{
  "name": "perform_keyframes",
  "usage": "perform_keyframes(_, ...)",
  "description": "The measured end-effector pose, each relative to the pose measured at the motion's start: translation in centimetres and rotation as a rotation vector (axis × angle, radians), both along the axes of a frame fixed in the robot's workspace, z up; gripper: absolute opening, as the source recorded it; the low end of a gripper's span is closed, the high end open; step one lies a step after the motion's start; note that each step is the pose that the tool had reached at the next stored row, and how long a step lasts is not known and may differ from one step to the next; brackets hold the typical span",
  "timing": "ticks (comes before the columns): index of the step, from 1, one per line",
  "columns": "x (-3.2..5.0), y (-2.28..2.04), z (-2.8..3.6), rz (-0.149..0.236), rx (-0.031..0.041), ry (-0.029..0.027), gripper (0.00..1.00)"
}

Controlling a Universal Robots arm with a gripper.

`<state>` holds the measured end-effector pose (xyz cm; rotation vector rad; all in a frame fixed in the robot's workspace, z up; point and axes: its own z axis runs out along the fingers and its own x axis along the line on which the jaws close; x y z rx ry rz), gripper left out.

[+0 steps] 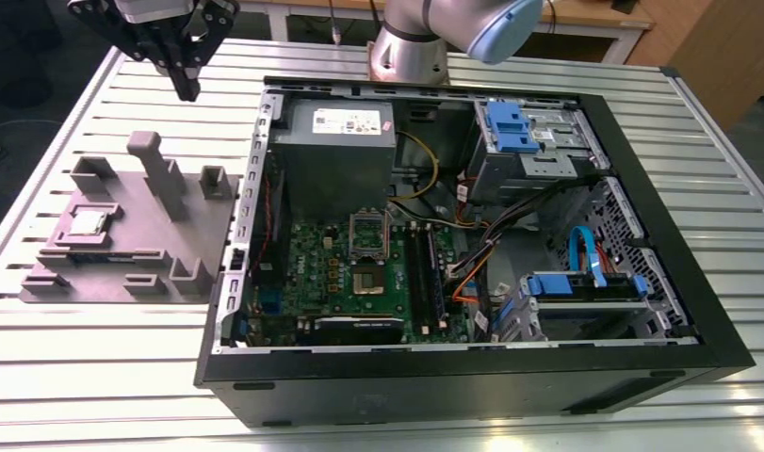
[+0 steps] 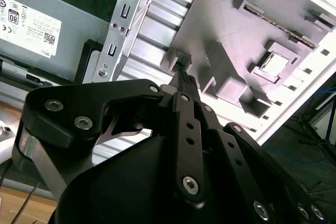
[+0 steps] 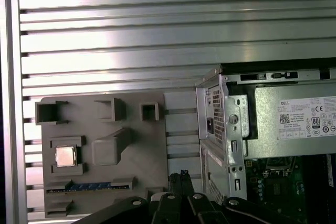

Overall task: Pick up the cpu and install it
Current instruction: 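Reach for the cpu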

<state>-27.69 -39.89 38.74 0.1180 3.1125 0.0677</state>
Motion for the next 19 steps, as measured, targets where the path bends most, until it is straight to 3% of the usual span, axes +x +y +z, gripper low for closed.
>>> perform_keyframes(19,-0.36,0.00,0.01,0.000,-0.0001,0.0001,0.11)
